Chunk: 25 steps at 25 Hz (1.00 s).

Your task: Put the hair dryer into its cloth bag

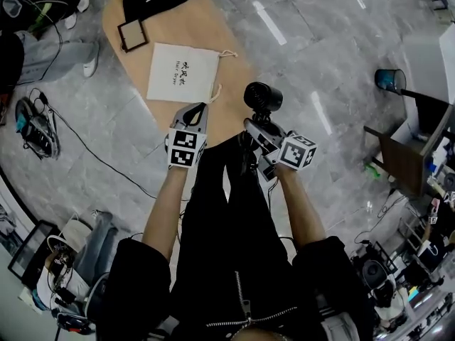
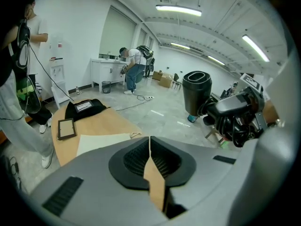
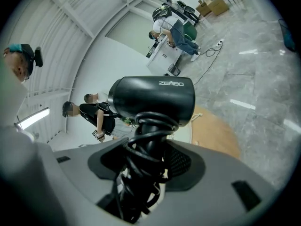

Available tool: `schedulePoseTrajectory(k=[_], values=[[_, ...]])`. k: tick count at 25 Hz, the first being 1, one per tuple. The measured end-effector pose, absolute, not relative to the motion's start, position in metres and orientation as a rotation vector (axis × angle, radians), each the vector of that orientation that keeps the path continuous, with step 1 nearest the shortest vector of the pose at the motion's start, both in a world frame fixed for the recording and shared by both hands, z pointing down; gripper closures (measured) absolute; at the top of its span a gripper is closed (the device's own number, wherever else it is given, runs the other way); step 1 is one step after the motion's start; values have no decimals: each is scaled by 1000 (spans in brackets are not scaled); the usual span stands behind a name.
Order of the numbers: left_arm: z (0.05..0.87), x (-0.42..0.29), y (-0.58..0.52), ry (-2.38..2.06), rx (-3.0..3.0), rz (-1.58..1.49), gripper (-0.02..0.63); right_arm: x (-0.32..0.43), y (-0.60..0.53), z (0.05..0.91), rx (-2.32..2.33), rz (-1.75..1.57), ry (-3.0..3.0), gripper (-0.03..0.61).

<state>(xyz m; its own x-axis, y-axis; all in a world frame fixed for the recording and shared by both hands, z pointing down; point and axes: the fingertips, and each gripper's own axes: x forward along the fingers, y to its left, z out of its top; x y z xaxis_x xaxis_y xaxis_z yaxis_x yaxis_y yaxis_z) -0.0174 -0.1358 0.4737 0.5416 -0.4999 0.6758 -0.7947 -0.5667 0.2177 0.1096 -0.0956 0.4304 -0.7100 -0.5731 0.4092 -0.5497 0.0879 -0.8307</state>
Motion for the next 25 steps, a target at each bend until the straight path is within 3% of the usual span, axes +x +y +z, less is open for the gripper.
schedulePoseTrajectory(k=[9, 16, 25], values=[[559, -6, -180, -1053, 2251, 844, 595, 114, -123, 499, -1179, -1775, 2329, 344], [638, -4, -193, -1024, 2186, 938, 520, 118, -131, 543, -1182, -1815, 2281, 344], [720, 7, -206, -1003, 2128, 1032, 495, 128, -135, 589, -1202, -1843, 2291, 344]])
